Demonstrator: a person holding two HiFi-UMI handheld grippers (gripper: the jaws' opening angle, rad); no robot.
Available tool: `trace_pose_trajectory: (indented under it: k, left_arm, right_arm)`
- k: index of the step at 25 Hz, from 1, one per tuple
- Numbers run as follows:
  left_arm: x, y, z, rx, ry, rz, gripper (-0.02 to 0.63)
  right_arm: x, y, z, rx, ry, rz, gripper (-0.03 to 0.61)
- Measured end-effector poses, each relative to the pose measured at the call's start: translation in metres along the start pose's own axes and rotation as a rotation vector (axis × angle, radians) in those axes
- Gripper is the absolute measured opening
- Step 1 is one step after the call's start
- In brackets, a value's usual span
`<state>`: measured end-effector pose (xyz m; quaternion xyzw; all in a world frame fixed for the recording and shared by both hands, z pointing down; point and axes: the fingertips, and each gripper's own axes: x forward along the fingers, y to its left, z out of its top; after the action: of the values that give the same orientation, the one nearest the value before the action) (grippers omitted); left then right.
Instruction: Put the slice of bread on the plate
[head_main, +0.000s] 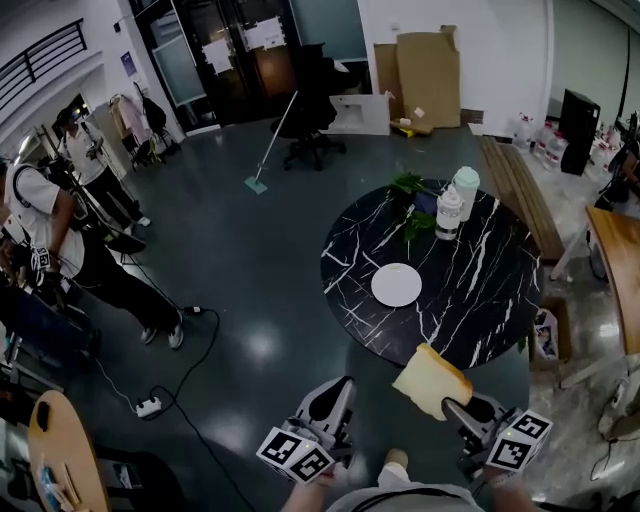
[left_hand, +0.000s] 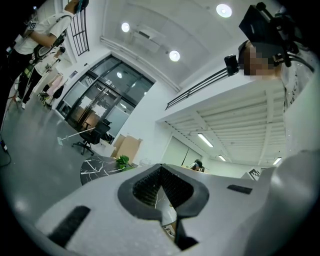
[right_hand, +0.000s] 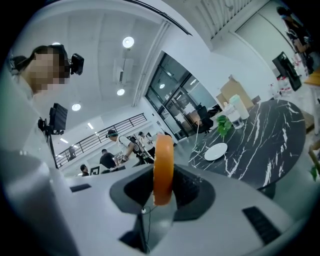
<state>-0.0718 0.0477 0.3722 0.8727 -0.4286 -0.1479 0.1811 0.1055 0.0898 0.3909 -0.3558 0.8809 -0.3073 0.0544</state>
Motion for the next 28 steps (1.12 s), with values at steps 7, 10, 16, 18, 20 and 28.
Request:
trace_pose_trajectory:
  k: [7,10,16,18,20,28]
  left_arm:
    - [0.015,0.016,-0.005,-0.007,0.001,0.046,0.008]
    - [0.022,0.020,-0.007,-0.010,0.009,0.052,0.008]
    - [0.057,0.035,-0.012,-0.011,0.025,0.030,0.008]
    - [0.073,0.045,-0.014,-0.014,0.034,0.022,0.008]
    - [0.089,0.058,-0.013,-0.017,0.039,0.019,0.008]
    - [0.158,0.119,-0.002,-0.011,0.029,0.031,0.008]
  right_arm:
    - [0.017,-0.018,0.010,0.009,0.020,0.034,0.091]
    - [0.022,-0.026,0.011,0.021,0.031,0.036,0.091]
    - [0.038,-0.055,0.015,0.047,0.038,0.015,0.091]
    - [0.047,-0.068,0.019,0.054,0.038,-0.002,0.091]
    - [0.056,-0.080,0.024,0.059,0.038,-0.018,0.091]
    - [0.114,-0.126,0.048,0.068,0.082,-0.058,0.091]
